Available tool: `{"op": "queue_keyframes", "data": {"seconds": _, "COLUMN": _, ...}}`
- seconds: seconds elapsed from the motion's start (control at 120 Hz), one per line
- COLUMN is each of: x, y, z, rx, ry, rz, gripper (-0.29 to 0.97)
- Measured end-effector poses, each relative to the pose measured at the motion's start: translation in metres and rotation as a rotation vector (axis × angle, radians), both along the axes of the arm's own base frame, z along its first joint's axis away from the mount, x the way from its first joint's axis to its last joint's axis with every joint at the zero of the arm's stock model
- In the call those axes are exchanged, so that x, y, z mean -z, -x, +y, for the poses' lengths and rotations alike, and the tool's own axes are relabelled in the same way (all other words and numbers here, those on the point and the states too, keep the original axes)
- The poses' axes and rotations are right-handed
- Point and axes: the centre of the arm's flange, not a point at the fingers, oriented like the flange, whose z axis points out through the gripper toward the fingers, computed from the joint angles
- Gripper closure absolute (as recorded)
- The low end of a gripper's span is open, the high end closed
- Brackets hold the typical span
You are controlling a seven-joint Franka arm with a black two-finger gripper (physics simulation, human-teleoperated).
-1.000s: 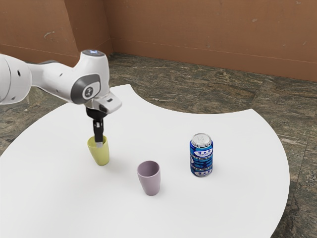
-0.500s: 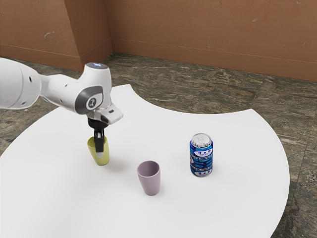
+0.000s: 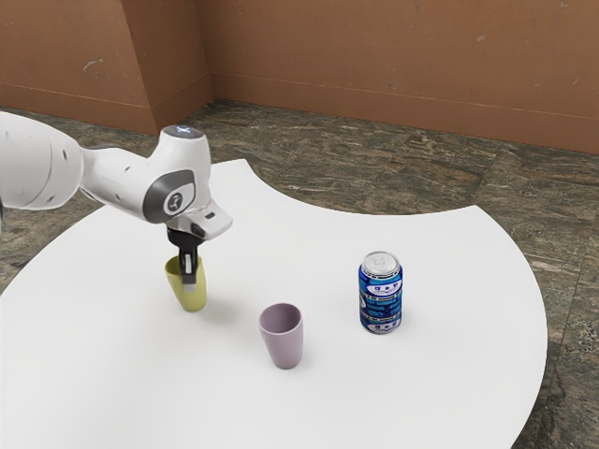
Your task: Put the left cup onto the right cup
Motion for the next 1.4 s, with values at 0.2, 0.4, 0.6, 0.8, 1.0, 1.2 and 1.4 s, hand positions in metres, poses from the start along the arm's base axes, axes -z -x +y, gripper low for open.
{"op": "queue_keyframes", "data": {"seconds": 0.2, "x": -0.001, "y": -0.002, "z": 0.002, "rx": 0.001, "ry": 0.0, "rz": -0.02, "gripper": 0.76}}
{"op": "queue_keyframes", "data": {"seconds": 0.4, "x": -0.02, "y": -0.004, "z": -0.004, "rx": 0.011, "ry": -0.004, "rz": -0.057, "gripper": 0.77}}
{"op": "queue_keyframes", "data": {"seconds": 0.6, "x": -0.069, "y": -0.01, "z": -0.035, "rx": 0.072, "ry": -0.023, "rz": -0.135, "gripper": 0.78}}
{"op": "queue_keyframes", "data": {"seconds": 0.8, "x": -0.101, "y": -0.013, "z": -0.079, "rx": 0.147, "ry": -0.048, "rz": -0.178, "gripper": 0.79}}
{"op": "queue_keyframes", "data": {"seconds": 1.0, "x": -0.123, "y": -0.007, "z": -0.132, "rx": 0.221, "ry": -0.057, "rz": -0.214, "gripper": 0.79}}
{"op": "queue_keyframes", "data": {"seconds": 1.2, "x": -0.135, "y": 0.004, "z": -0.167, "rx": 0.251, "ry": -0.062, "rz": -0.229, "gripper": 0.79}}
{"op": "queue_keyframes", "data": {"seconds": 1.4, "x": -0.136, "y": 0.015, "z": -0.192, "rx": 0.254, "ry": -0.059, "rz": -0.219, "gripper": 0.79}}
